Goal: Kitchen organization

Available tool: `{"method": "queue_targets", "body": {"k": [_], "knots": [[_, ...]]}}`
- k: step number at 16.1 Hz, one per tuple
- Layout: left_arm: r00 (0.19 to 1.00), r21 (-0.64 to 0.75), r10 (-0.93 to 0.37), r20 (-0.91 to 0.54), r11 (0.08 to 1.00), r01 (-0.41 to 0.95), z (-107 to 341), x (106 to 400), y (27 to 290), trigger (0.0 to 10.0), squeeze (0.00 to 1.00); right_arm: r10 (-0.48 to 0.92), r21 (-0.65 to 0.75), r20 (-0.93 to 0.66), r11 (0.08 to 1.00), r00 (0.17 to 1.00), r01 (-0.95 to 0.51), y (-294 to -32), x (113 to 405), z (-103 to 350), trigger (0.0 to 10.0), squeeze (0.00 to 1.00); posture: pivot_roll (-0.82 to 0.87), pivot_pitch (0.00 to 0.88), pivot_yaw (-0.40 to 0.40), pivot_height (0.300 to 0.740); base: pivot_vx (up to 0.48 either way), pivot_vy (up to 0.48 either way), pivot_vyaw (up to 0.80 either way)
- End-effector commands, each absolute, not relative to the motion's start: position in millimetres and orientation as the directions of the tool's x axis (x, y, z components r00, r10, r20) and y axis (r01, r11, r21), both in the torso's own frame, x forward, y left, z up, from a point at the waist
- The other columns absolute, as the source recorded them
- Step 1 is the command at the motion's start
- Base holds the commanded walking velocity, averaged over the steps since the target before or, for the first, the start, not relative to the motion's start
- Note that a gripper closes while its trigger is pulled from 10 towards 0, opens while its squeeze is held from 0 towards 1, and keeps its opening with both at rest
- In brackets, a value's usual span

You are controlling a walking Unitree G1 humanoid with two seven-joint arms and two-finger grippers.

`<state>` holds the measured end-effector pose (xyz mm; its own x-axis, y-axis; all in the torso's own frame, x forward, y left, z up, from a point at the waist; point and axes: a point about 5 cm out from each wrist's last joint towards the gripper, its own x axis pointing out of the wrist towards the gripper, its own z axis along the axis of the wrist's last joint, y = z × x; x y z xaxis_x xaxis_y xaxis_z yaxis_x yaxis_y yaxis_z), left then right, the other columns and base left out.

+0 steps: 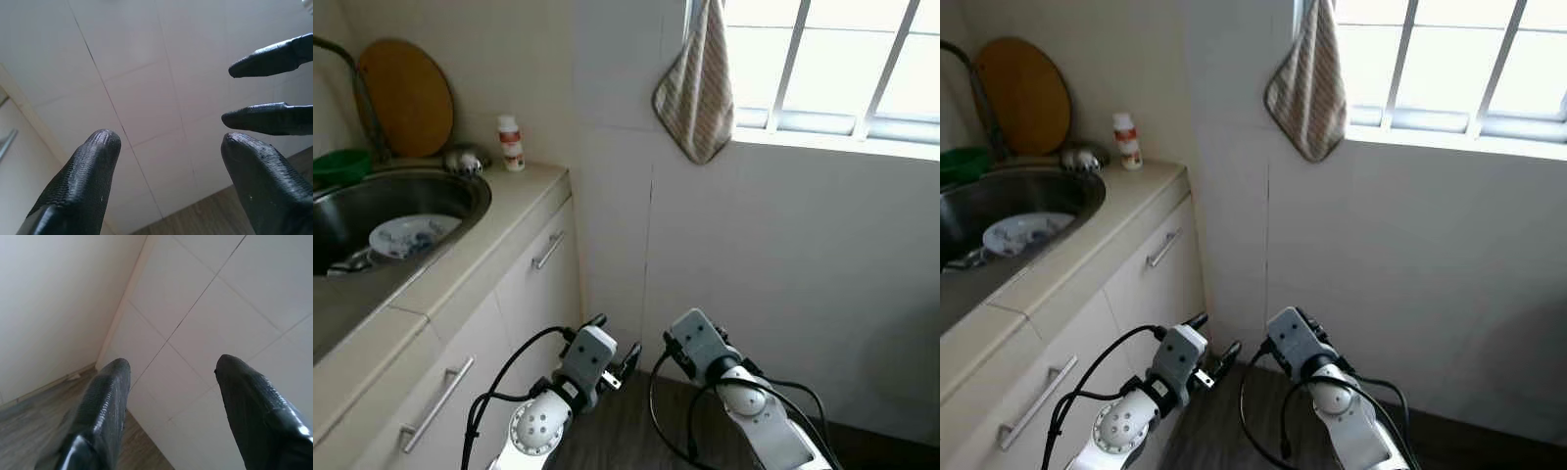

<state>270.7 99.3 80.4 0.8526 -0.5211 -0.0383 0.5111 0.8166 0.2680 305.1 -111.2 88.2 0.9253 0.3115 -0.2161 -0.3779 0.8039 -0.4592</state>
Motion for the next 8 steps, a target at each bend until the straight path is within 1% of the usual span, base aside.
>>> {"method": "queue_targets", "body": {"k": [1, 8], "knots": [[0.861, 0.263, -0.508, -0.032, 0.826, 0.498, 80.7, 271.5, 104.2, 10.0, 0.0, 0.324, -0.447, -0.212, 0.806, 0.922, -0.387, -107.0, 304.8, 89.5, 10.0, 0.0, 0.0, 0.0, 0.008, 0.74, 0.0, 0.0, -0.8], [0.86, 0.269, -0.51, -0.027, 0.825, 0.497, 81.7, 271.7, 105.9, 10.0, 0.0, 0.328, -0.441, -0.21, 0.809, 0.921, -0.388, -105.6, 304.9, 89.8, 10.0, 0.0, 0.0, 0.0, 0.009, 0.74, 0.0, 0.0, -0.8]]}}
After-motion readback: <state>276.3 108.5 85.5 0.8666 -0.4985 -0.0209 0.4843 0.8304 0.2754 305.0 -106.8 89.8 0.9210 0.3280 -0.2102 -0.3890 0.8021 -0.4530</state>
